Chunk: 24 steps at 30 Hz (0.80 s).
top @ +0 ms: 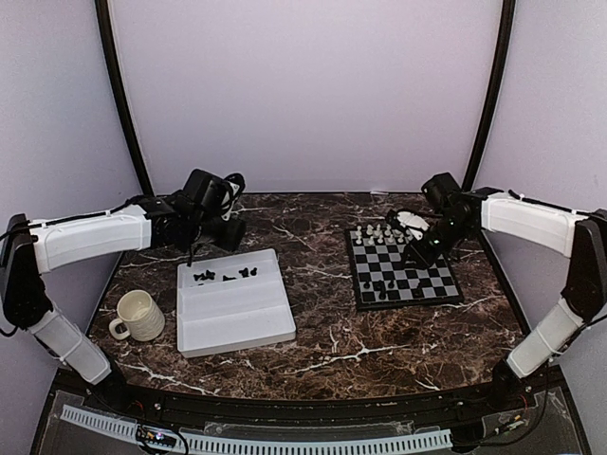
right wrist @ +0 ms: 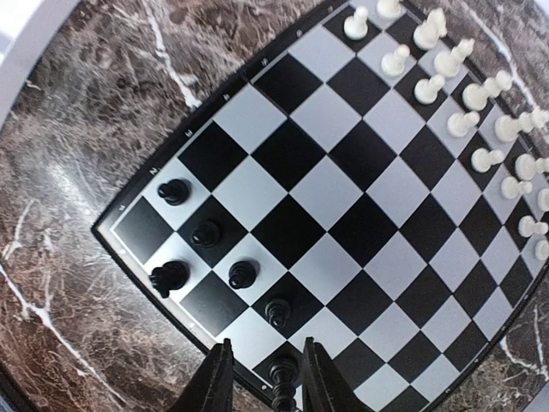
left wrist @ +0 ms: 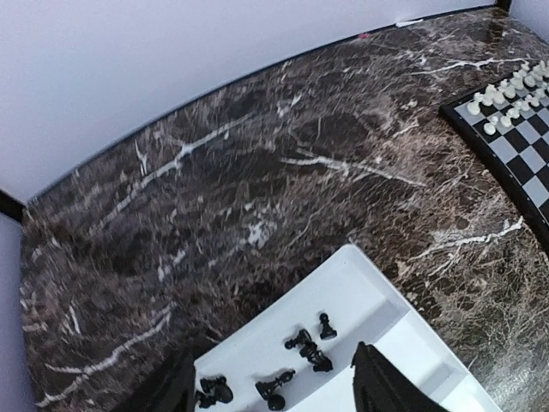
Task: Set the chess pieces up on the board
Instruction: Place the pawn at e7, then pick up the rook from the storage box.
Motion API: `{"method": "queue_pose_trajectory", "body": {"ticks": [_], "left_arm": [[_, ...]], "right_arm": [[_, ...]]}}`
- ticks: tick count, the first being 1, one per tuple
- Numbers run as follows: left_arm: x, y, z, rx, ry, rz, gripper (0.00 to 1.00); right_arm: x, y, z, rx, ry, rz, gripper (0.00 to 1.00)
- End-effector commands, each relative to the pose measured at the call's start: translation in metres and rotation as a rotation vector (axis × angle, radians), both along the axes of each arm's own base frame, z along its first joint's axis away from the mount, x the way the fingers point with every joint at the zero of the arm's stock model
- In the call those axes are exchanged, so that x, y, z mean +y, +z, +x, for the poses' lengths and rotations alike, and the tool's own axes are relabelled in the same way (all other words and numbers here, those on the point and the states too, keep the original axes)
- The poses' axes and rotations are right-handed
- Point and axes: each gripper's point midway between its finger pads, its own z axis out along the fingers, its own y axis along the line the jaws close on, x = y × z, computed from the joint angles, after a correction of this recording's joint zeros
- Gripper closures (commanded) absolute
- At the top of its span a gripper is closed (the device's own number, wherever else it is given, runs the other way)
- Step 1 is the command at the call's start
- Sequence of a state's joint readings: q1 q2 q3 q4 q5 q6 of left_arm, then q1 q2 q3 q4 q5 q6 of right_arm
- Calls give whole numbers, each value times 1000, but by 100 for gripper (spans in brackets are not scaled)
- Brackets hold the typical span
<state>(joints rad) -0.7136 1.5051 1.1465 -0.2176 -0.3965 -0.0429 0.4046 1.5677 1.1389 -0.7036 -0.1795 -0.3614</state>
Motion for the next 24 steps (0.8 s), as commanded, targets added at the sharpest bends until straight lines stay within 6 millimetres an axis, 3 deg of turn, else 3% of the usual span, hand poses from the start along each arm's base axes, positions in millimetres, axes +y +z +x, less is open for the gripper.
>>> {"method": "queue_pose_trajectory", "body": {"ticks": [1, 3, 12, 16, 24], "left_arm": [[66, -63, -19, 340, 203, -46, 39], [89, -83, -22, 431, 262, -106, 44], [121, -138, -24, 645, 346, -16, 55], [122, -150, -26, 688, 303, 27, 60], [126, -153, -13, 670, 267, 105, 57]], "right_arm": [[6, 31, -5, -52, 30, 75, 70], [7, 32, -6, -54, 32, 82, 70], [14, 36, -8, -41, 54, 123, 70], [15, 39, -11, -48, 58, 134, 70], [17, 38, -13, -38, 66, 150, 70]]}}
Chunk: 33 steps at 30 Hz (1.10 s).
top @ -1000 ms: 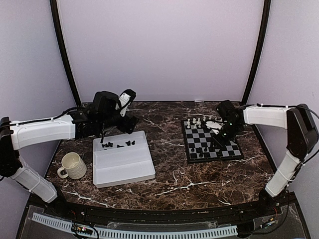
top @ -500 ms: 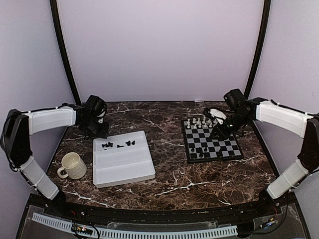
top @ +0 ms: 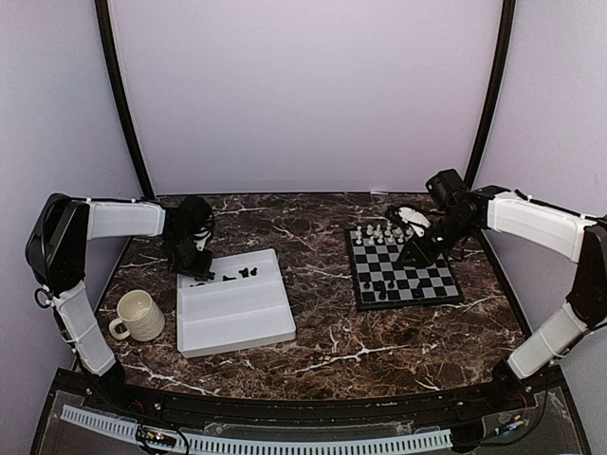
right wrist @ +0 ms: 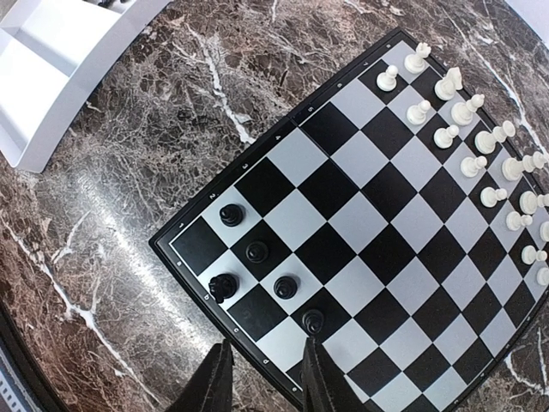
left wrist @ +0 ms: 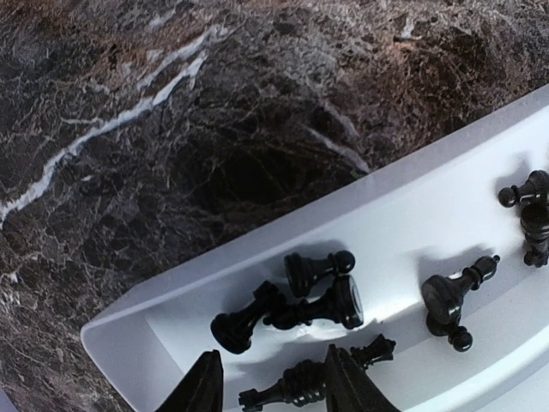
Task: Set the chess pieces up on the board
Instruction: Pick up the rook from the storage box.
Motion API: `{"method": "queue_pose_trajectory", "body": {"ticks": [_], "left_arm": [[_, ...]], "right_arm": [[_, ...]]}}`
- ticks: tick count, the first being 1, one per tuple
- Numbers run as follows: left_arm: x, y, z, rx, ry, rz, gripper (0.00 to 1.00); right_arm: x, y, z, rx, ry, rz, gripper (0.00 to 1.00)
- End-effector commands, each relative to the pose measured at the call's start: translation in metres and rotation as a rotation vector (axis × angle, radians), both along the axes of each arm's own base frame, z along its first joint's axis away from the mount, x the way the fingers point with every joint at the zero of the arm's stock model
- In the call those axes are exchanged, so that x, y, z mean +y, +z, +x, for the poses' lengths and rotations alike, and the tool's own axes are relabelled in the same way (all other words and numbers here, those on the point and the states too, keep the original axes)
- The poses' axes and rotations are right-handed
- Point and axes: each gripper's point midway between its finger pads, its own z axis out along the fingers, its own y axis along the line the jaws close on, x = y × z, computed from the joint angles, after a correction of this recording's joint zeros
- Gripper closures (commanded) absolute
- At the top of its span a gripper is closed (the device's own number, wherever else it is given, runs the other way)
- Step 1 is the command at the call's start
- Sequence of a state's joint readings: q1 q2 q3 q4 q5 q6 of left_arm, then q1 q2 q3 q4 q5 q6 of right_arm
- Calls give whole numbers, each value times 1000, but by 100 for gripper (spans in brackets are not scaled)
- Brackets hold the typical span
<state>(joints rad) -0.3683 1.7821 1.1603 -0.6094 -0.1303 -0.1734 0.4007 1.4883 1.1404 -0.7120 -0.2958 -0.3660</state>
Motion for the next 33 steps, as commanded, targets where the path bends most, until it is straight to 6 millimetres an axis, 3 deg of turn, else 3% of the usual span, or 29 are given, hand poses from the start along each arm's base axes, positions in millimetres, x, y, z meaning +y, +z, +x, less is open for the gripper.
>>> {"method": "queue_pose_trajectory", "body": {"ticks": [1, 11, 22, 26, 33], "left_arm": [[3, 8, 10, -9, -45, 38, 56], [5, -11, 22, 17, -86, 87, 54], [18, -28, -17, 96, -31, 94, 62], [18, -32, -17, 112, -18, 97, 69], [19, -30, -6, 83, -18, 112, 72]], "right_arm": [[3, 6, -2, -8, 16, 27, 70], [5, 1, -5, 7, 24, 40, 70], [5, 1, -5, 9, 22, 40, 71], [7, 2, -3, 15, 26, 47, 71], [7, 2, -5, 12, 28, 51, 71]]}}
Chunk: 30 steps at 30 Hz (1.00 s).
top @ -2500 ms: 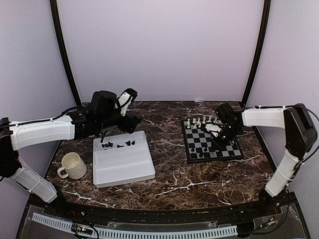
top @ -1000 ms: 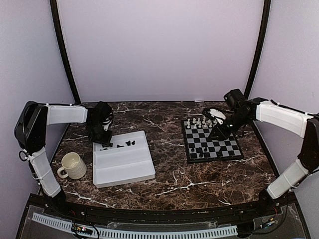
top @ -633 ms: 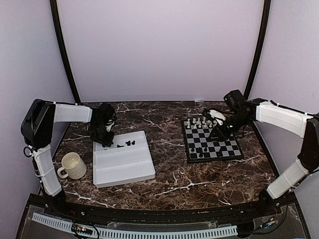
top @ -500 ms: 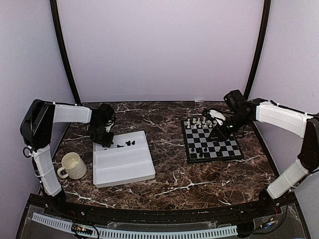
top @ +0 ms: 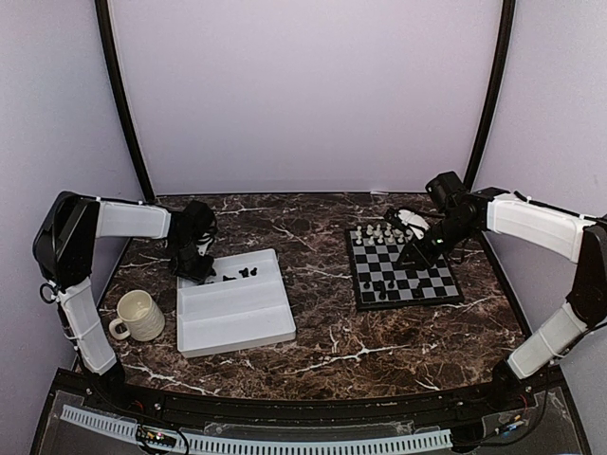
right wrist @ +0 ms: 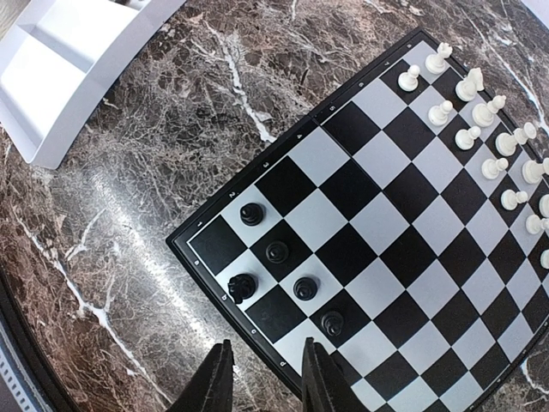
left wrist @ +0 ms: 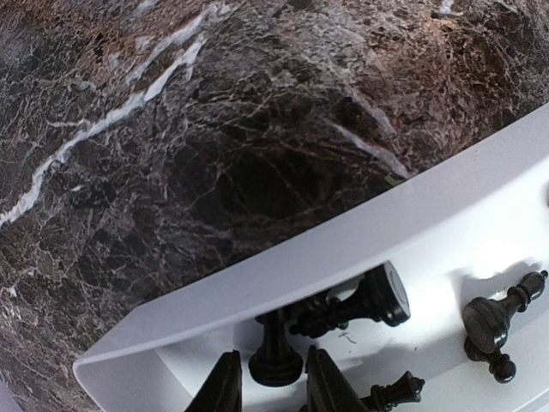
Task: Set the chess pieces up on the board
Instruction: Pick up the rook from the storage box.
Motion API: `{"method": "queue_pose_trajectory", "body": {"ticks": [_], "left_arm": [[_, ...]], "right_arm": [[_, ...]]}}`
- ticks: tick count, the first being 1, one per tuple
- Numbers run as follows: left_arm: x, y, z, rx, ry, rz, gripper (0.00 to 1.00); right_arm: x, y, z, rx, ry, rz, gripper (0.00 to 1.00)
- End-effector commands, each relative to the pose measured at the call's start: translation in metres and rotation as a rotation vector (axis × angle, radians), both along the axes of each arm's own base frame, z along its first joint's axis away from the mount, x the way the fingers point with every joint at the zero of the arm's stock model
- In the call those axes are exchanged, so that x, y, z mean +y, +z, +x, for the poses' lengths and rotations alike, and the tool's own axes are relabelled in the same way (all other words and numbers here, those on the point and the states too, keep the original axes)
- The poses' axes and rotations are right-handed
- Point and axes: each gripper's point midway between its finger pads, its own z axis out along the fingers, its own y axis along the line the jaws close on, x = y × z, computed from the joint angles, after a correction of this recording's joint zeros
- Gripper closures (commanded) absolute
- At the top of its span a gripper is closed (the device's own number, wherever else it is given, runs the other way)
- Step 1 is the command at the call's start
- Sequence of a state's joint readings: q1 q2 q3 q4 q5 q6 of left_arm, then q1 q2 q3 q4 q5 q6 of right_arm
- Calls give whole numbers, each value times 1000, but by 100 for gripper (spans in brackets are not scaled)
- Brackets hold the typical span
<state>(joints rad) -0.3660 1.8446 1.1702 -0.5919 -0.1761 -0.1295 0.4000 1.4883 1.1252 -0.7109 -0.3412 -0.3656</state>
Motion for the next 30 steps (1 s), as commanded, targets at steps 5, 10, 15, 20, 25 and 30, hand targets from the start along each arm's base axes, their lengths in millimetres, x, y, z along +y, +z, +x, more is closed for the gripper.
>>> {"method": "queue_pose_trajectory", "body": {"ticks": [5, 10, 15, 20, 25, 30], "left_arm": [[10, -17, -6, 69, 6, 55, 73], [10, -17, -6, 74, 9, 54, 82], [7, 5, -13, 54, 17, 19, 92], [-16, 74, -13, -103, -70, -95, 95], [-94, 152, -27, -379, -454, -275, 98], [-166, 207, -57, -627, -758, -402, 96]], "right_arm": [[3, 6, 1, -19, 11, 27, 71], [2, 7, -2, -26, 11, 31, 71], [2, 14, -1, -44, 14, 34, 71], [9, 39, 9, -92, 33, 63, 71], [37, 81, 30, -123, 57, 200, 71], [81, 110, 39, 28, 110, 387, 70]]}}
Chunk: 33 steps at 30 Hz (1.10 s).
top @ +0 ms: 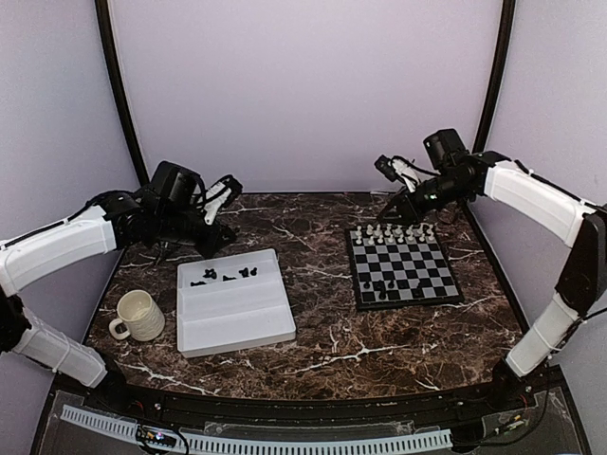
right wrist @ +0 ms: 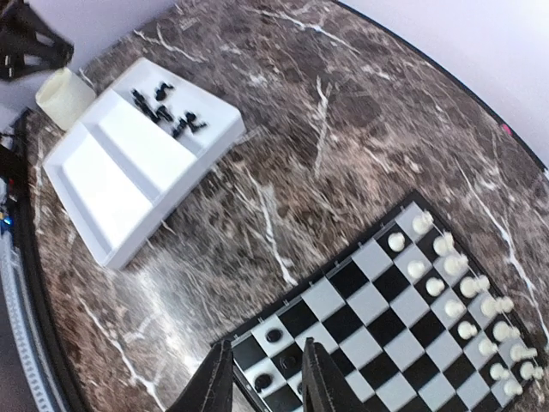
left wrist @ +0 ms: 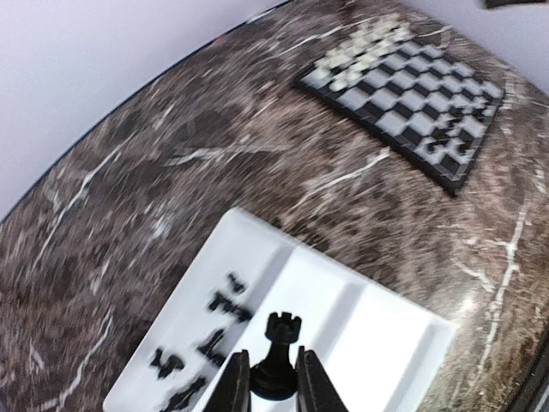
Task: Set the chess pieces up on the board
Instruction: Pick up the rook from the storage box, then pass from the left arm to the right
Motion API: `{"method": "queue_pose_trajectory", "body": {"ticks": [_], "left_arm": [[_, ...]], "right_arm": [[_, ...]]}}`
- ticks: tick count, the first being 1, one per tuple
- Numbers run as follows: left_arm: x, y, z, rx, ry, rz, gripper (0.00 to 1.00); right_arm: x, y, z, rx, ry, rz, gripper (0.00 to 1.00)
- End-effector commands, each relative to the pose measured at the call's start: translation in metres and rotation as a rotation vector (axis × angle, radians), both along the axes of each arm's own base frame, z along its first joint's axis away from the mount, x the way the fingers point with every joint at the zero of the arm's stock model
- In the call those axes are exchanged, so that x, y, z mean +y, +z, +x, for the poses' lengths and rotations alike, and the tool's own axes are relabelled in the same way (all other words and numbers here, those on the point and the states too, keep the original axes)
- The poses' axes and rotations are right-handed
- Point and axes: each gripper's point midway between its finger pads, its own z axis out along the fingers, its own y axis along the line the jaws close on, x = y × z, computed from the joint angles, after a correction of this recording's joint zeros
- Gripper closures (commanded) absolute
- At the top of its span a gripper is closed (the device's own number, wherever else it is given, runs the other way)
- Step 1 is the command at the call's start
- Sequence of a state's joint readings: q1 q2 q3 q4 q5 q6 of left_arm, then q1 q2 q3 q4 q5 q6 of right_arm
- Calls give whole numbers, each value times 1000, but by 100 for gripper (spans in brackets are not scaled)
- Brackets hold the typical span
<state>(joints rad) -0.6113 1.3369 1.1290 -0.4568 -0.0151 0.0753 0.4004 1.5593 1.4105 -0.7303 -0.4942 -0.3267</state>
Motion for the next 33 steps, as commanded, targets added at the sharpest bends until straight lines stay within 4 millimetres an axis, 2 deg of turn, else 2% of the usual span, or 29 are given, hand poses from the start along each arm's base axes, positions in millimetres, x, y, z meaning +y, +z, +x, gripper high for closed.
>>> {"method": "queue_pose_trajectory", "body": {"ticks": [1, 4, 6, 11, 14, 19, 26, 33], "left_arm": [[-62, 28, -29, -180, -302, -72, 96], [-92, 39, -39, -222, -390, -89, 96], [-106, 38, -42, -223, -426, -81, 96], [-131, 30, -48, -211, -489, -49, 96], [-146, 29, -53, -209, -521, -53, 96], [-163, 33, -58, -224, -552, -70, 96], [-175, 34, -58, -226, -562, -77, 96], [-178, 31, -55, -229, -558, -73, 96]], "right_arm": [[49, 23, 2, 174, 105, 204, 70], [77, 27, -16, 333, 212, 324, 67], [92, 24, -26, 400, 259, 352, 65], [124, 22, -56, 495, 358, 384, 63], [137, 20, -67, 533, 391, 394, 61], [147, 15, -75, 581, 413, 406, 58], [154, 13, -83, 603, 439, 410, 58], [154, 13, -86, 617, 445, 419, 68]]}}
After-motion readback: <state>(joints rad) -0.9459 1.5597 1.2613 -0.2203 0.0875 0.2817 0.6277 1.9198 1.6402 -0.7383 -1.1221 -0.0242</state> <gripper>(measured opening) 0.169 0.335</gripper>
